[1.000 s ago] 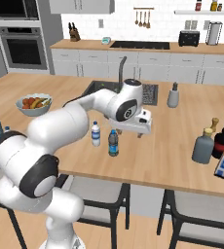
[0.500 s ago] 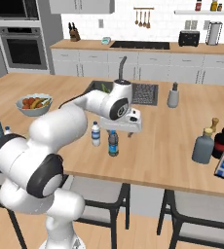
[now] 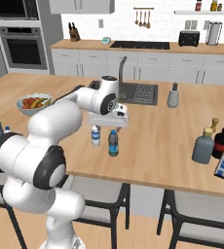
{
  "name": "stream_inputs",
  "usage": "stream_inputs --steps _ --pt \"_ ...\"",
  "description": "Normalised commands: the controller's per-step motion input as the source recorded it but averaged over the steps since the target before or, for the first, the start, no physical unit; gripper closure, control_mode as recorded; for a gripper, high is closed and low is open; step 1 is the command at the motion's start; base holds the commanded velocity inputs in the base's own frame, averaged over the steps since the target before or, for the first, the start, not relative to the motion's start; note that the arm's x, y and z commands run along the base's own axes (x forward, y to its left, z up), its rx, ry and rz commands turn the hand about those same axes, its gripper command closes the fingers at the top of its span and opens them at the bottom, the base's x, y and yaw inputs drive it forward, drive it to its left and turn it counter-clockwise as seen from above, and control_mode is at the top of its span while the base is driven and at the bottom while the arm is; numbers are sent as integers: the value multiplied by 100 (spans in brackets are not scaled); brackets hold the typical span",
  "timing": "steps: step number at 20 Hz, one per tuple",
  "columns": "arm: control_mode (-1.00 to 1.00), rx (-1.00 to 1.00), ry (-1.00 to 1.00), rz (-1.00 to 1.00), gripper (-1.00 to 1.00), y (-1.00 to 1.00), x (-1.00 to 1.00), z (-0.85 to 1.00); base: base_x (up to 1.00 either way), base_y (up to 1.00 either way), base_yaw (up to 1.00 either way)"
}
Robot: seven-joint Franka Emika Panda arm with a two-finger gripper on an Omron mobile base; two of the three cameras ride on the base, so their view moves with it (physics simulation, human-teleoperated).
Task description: Move the plastic bottles in the middle to the plastics group, and the glass bottles in the middle to the glass group.
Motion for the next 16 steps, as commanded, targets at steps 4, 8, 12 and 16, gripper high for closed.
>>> stream_inputs --steps 4,8,12,16 --pt "-100 0 -10 5 -100 24 -1 -20 0 0 0" --pt "-100 0 -4 0 -100 -9 0 -24 0 0 0" --pt "-100 0 -1 0 -100 -1 13 -18 0 0 0" --pt "-100 0 0 -1 -100 0 20 -4 0 0 0"
